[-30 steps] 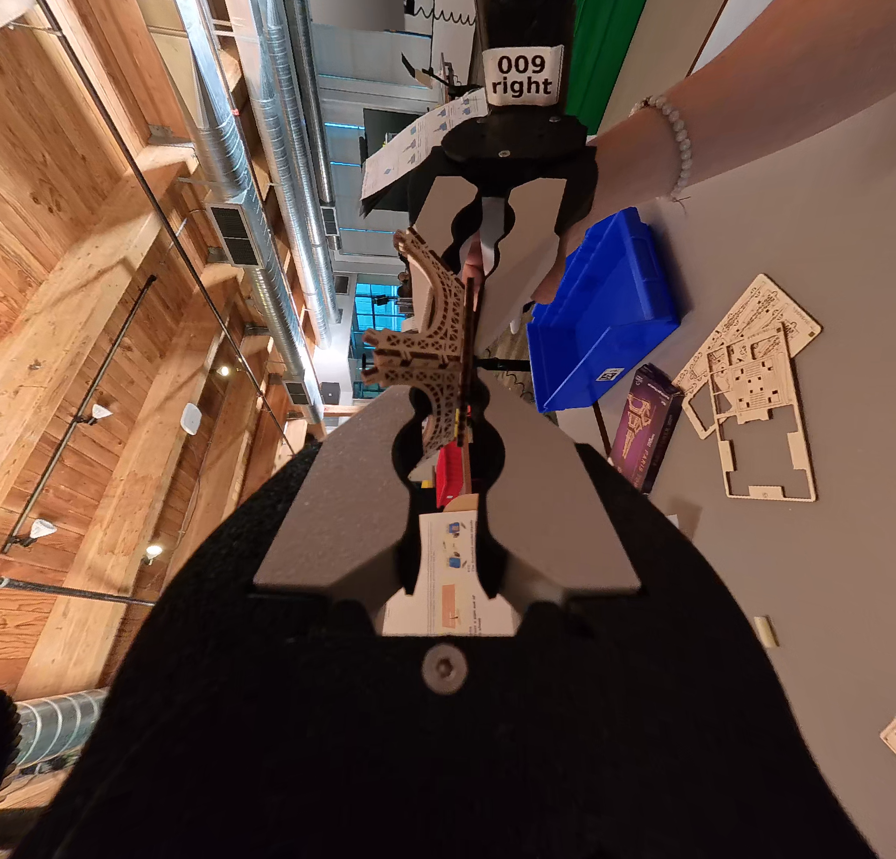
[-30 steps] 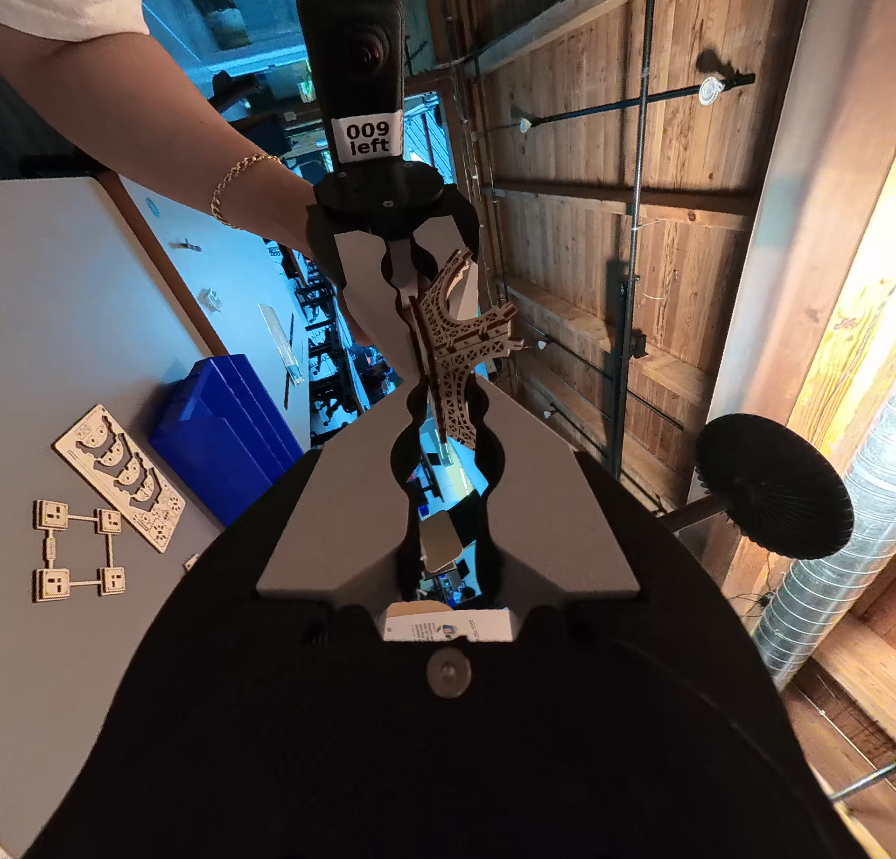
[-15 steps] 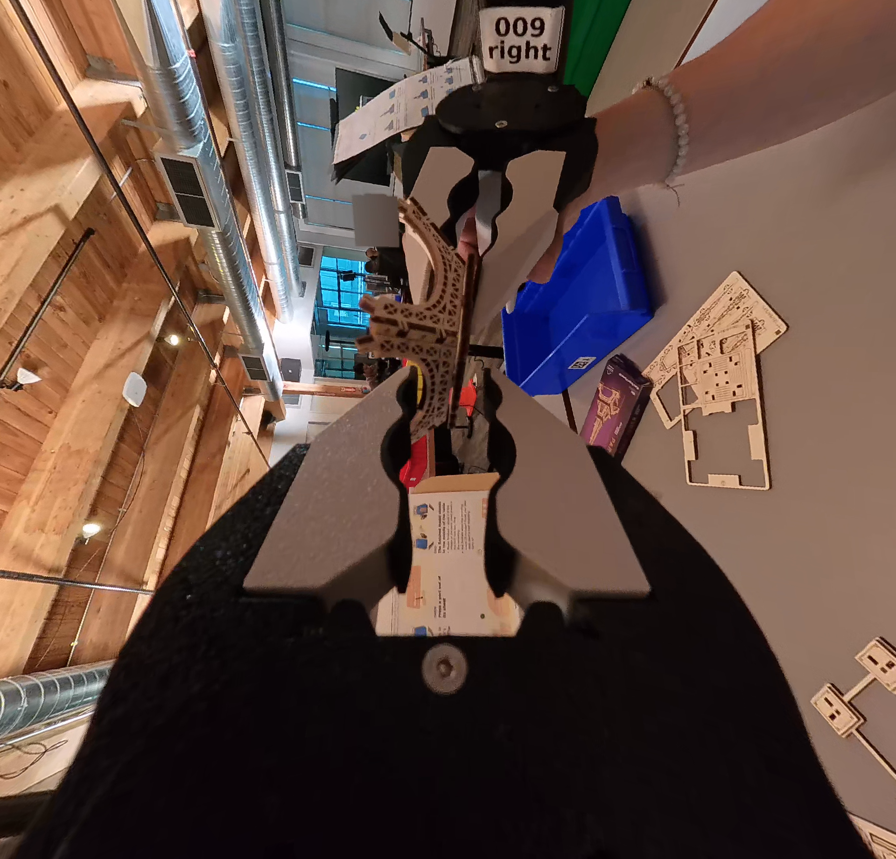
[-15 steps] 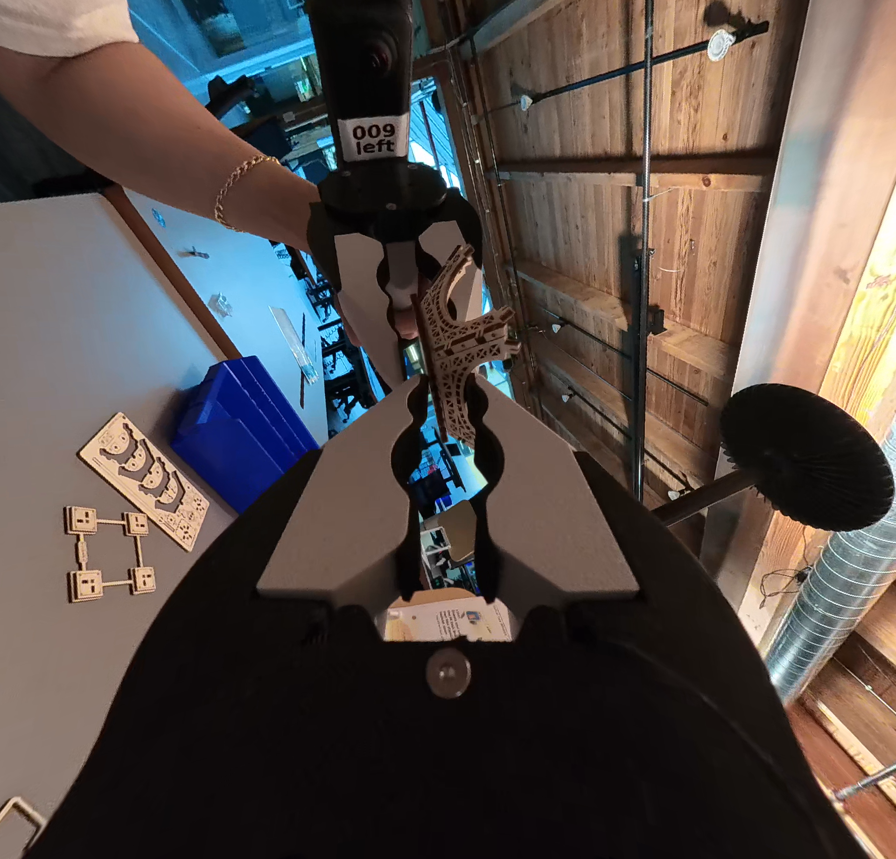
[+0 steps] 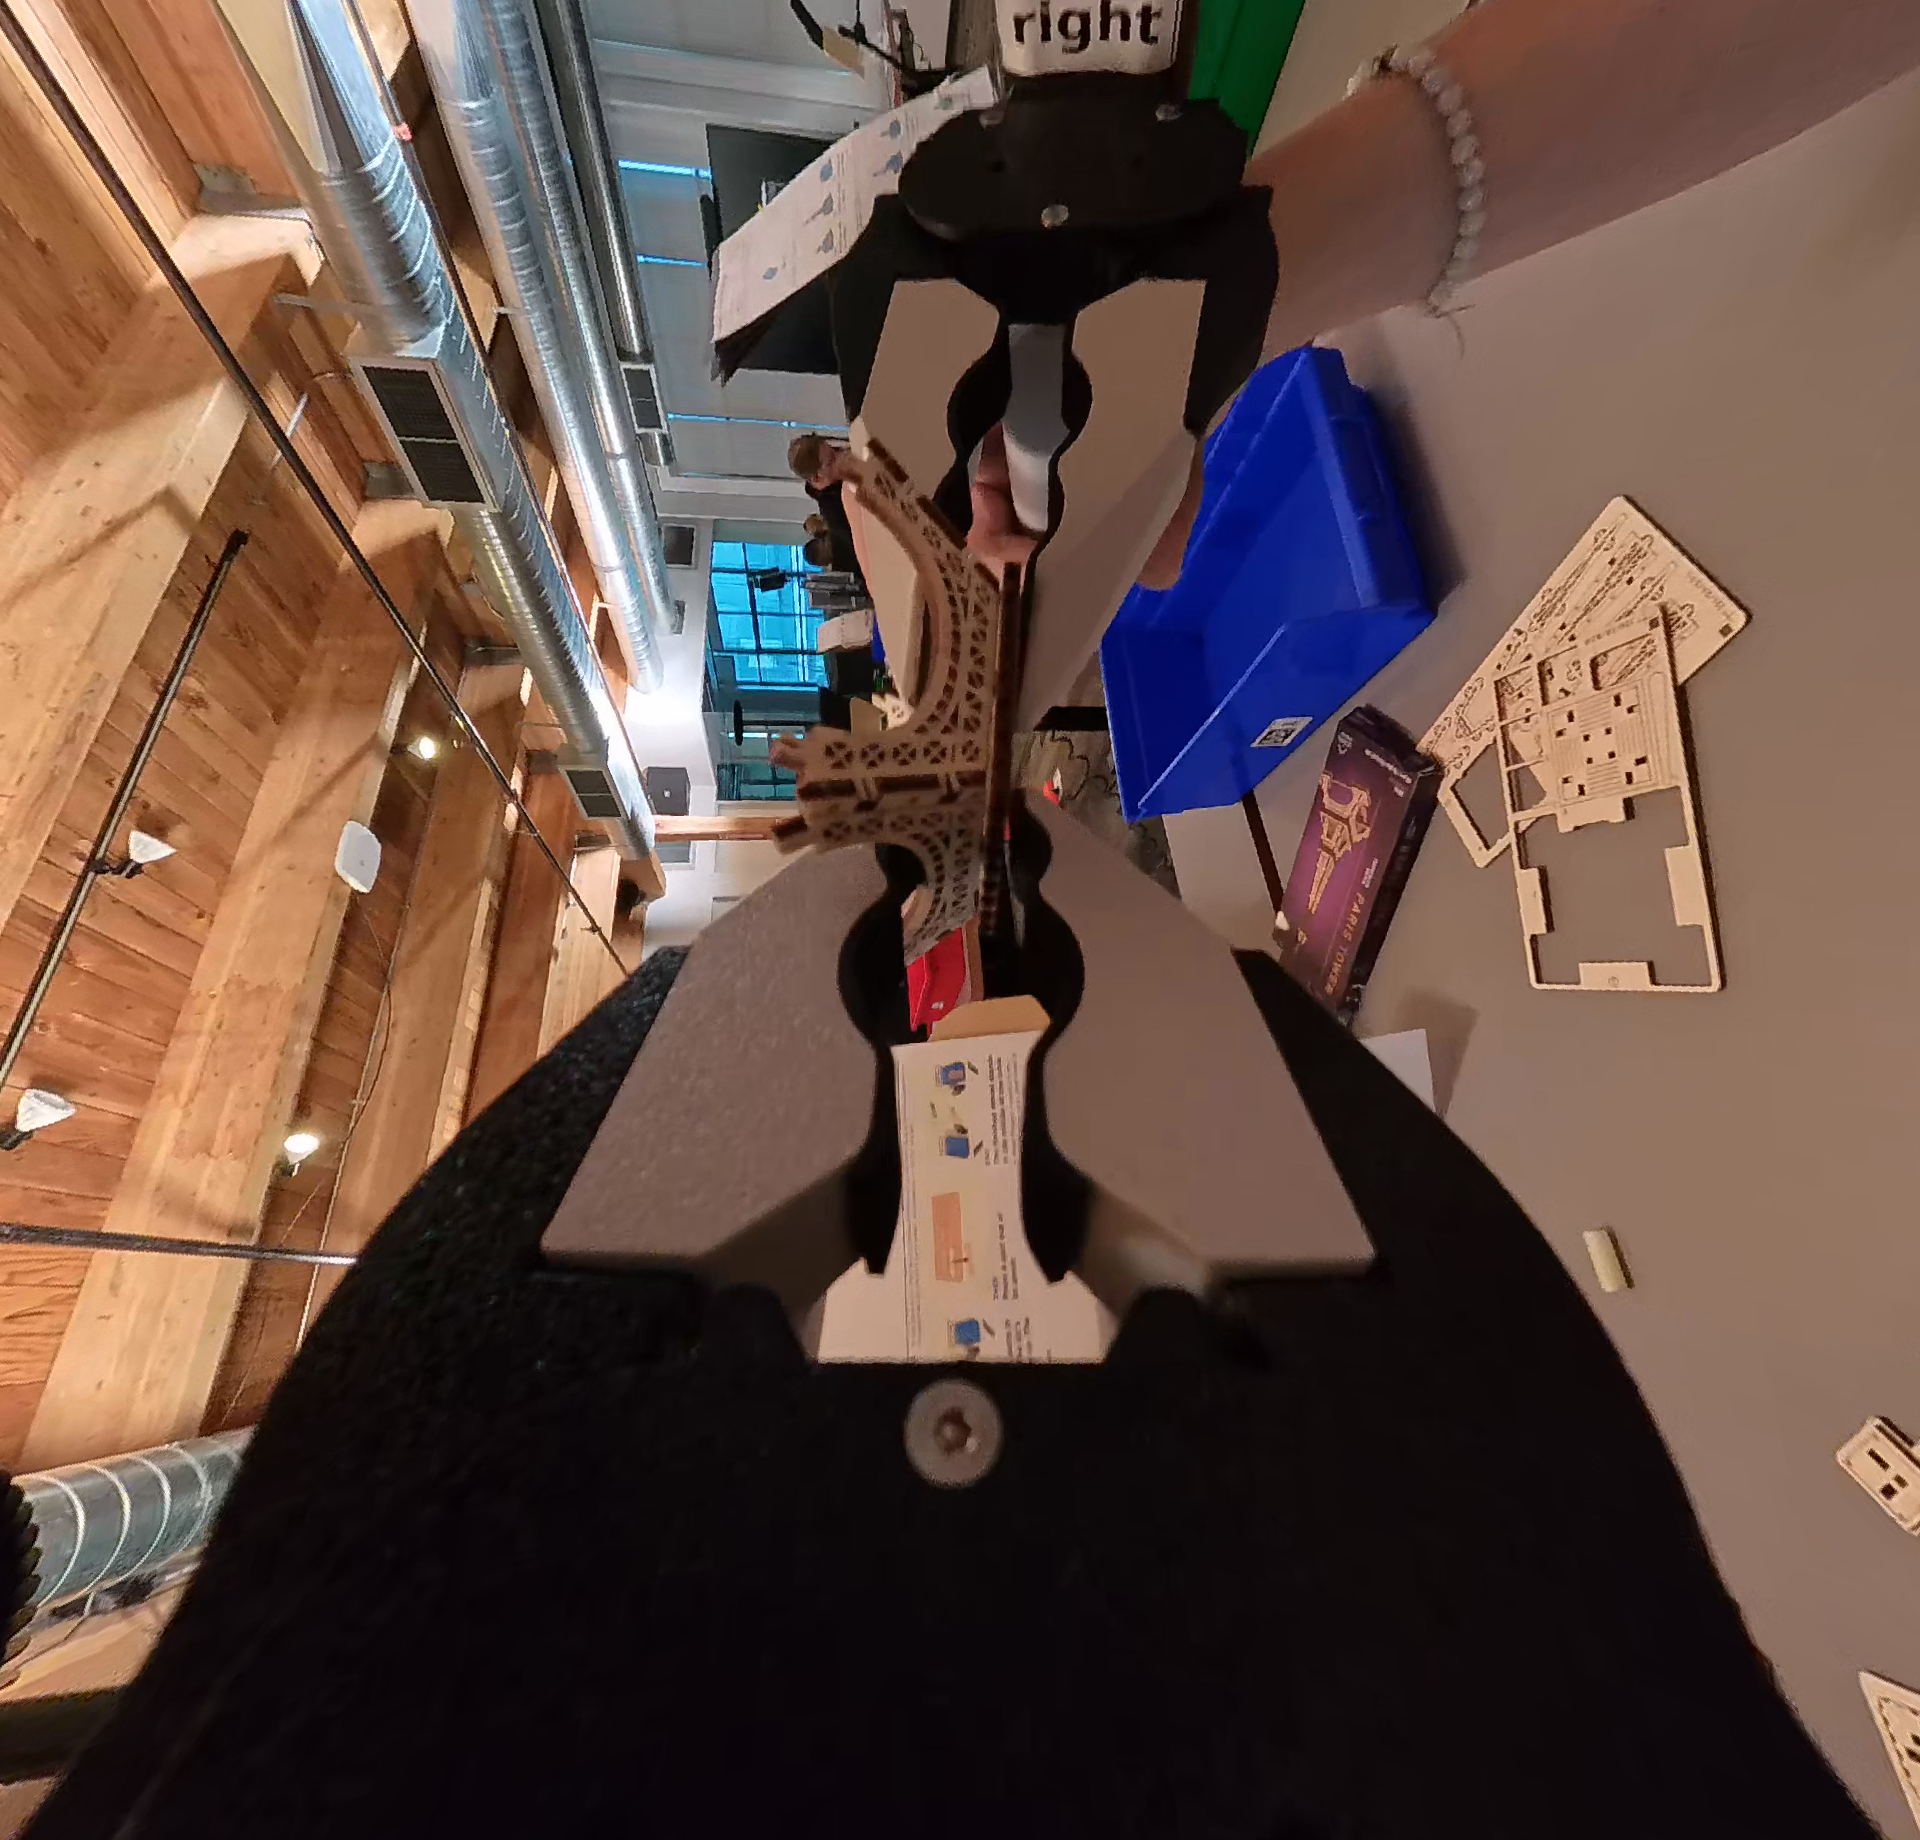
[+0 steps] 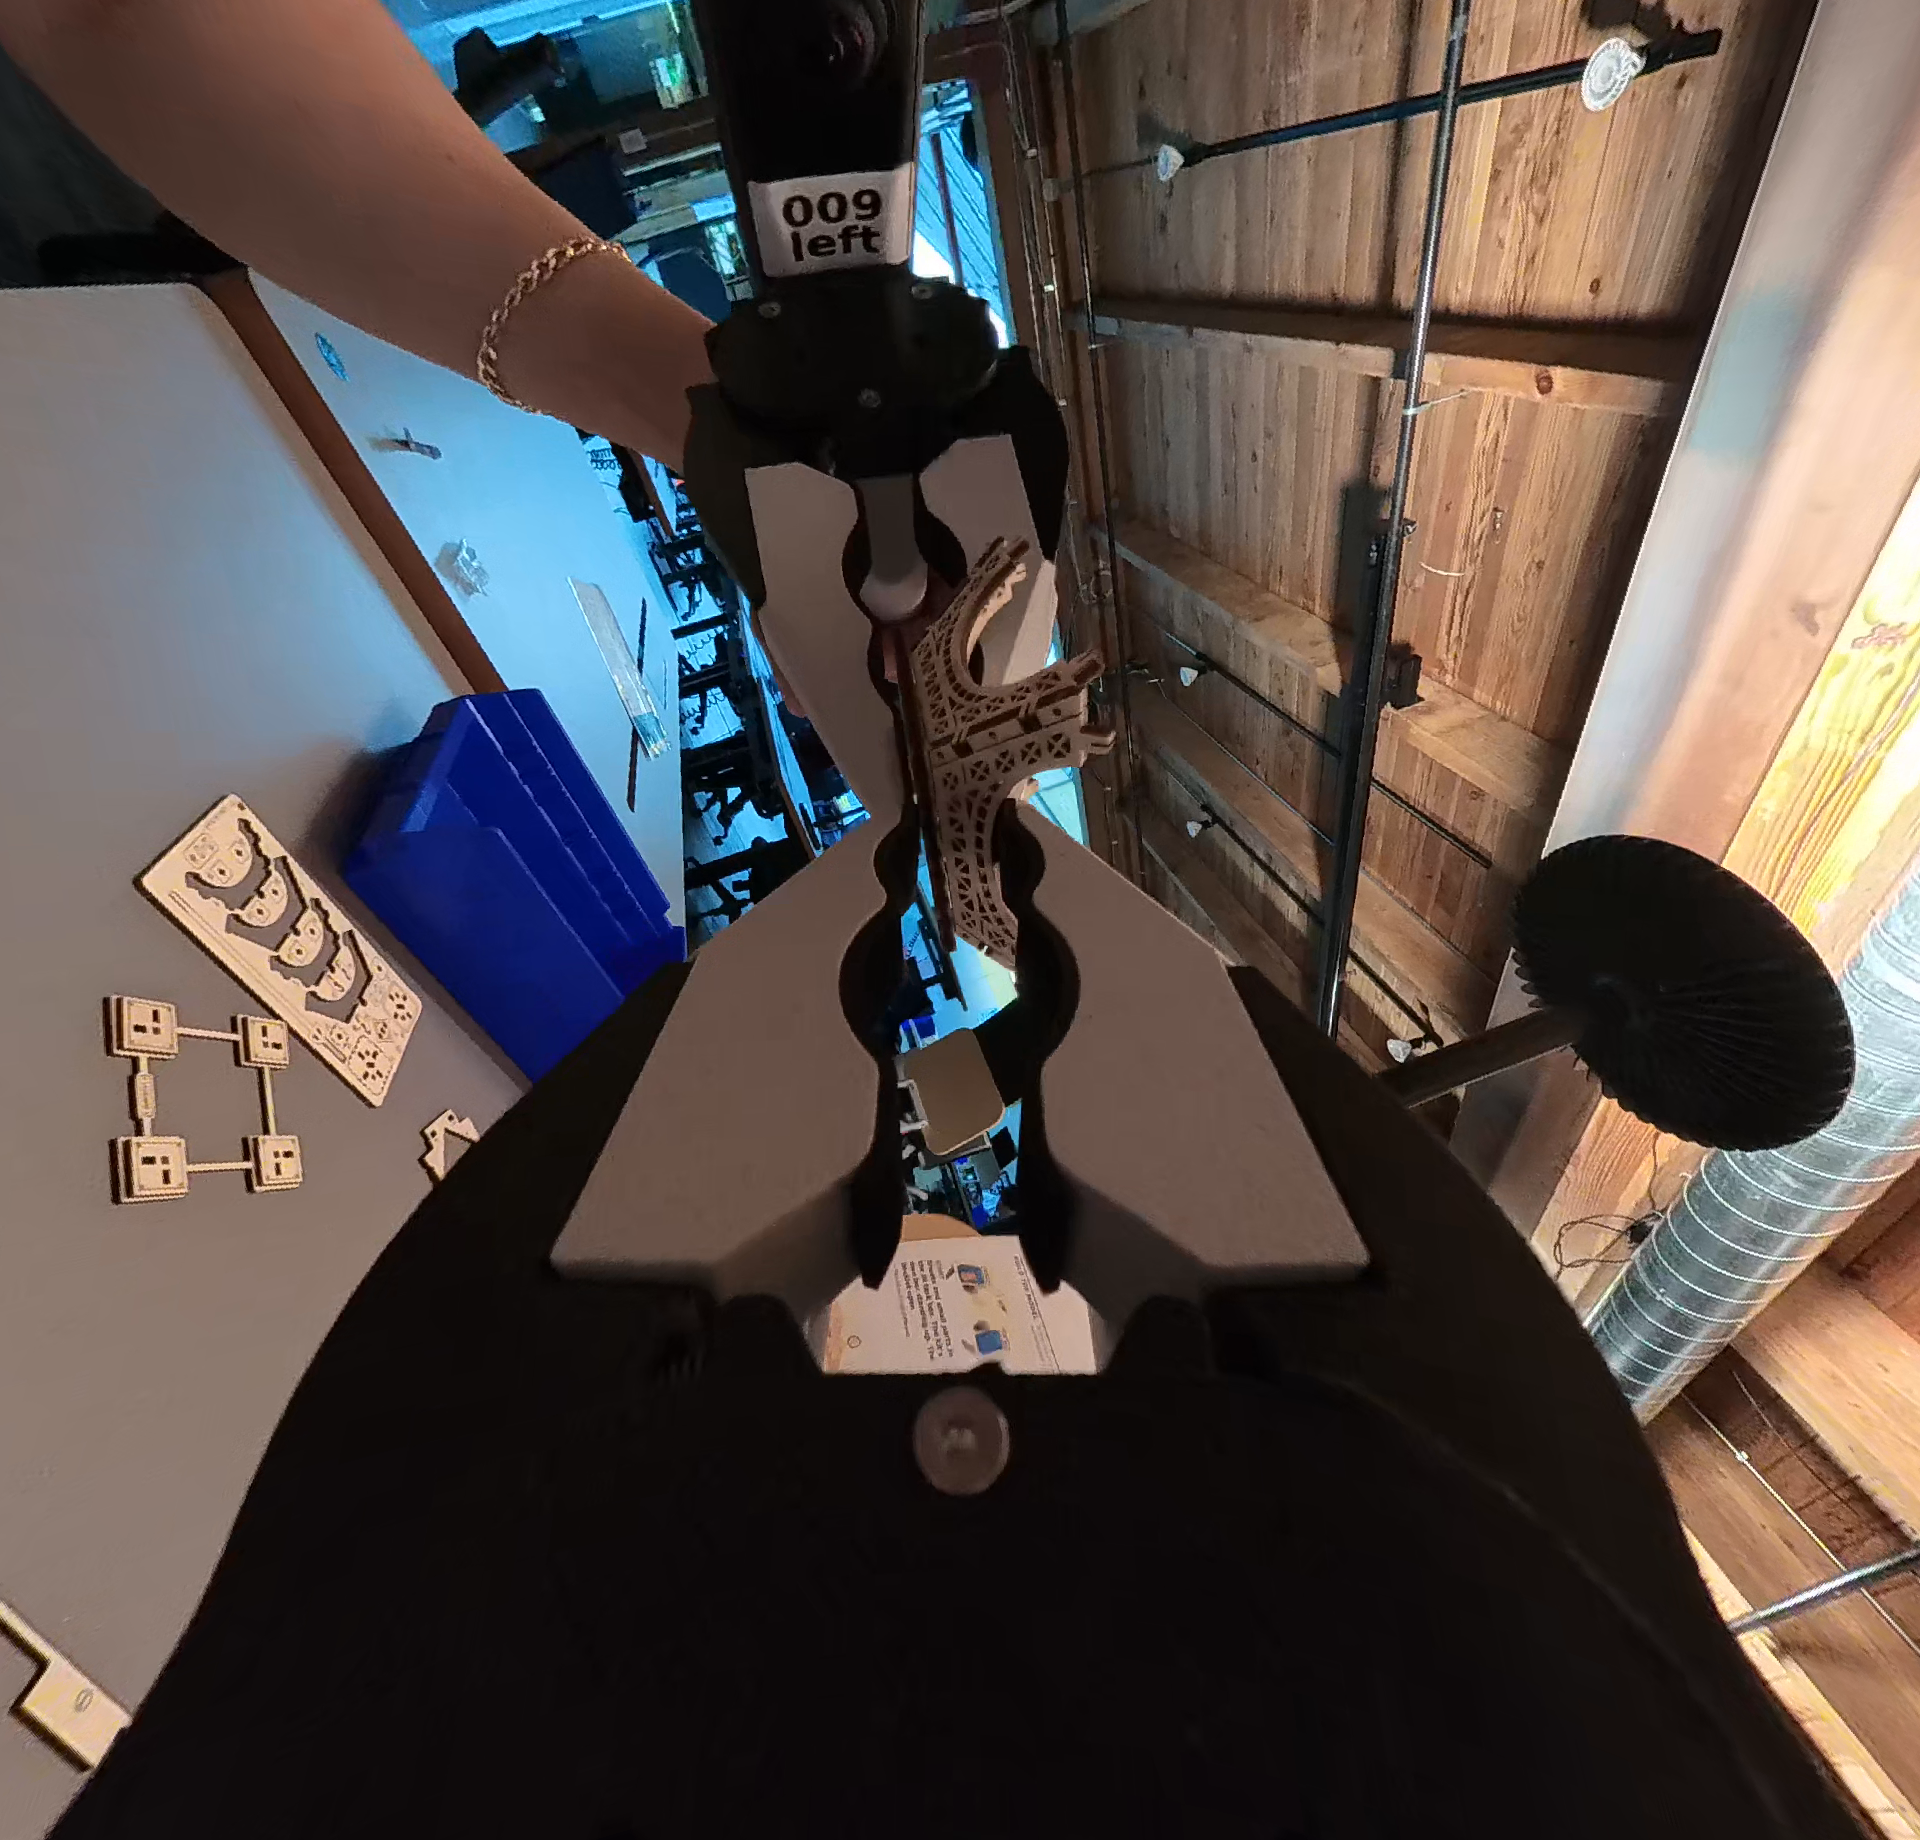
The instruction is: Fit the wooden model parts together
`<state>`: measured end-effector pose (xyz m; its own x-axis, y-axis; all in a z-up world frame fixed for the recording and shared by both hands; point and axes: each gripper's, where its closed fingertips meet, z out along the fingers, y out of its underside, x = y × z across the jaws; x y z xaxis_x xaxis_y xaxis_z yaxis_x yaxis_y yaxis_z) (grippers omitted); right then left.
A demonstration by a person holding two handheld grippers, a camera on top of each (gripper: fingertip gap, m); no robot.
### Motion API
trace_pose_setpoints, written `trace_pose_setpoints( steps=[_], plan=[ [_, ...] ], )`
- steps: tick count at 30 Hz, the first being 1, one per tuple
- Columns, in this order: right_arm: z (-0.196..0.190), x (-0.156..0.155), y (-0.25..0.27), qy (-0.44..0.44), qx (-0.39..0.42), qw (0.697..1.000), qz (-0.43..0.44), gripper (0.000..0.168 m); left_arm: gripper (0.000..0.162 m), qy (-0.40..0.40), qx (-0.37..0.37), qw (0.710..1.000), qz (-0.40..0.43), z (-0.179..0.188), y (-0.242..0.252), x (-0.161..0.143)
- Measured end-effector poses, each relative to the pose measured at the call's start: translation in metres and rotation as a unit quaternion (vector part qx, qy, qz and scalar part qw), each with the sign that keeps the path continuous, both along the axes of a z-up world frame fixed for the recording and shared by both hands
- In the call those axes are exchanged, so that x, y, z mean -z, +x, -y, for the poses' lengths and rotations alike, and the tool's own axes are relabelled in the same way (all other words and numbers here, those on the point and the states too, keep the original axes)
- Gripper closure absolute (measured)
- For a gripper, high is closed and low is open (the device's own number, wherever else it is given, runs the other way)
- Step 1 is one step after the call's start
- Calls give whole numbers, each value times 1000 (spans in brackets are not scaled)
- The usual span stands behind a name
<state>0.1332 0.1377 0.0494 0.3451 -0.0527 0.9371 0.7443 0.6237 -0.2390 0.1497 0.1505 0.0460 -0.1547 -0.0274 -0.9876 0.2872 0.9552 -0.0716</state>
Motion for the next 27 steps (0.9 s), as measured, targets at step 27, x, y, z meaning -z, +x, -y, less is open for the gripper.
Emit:
trace_pose_setpoints(
  steps=[27],
  plan=[
    [-8, 1, 5, 12, 21, 1000, -1, 154, 151, -9, -10, 999, 29, -3, 1, 1]
  ],
)
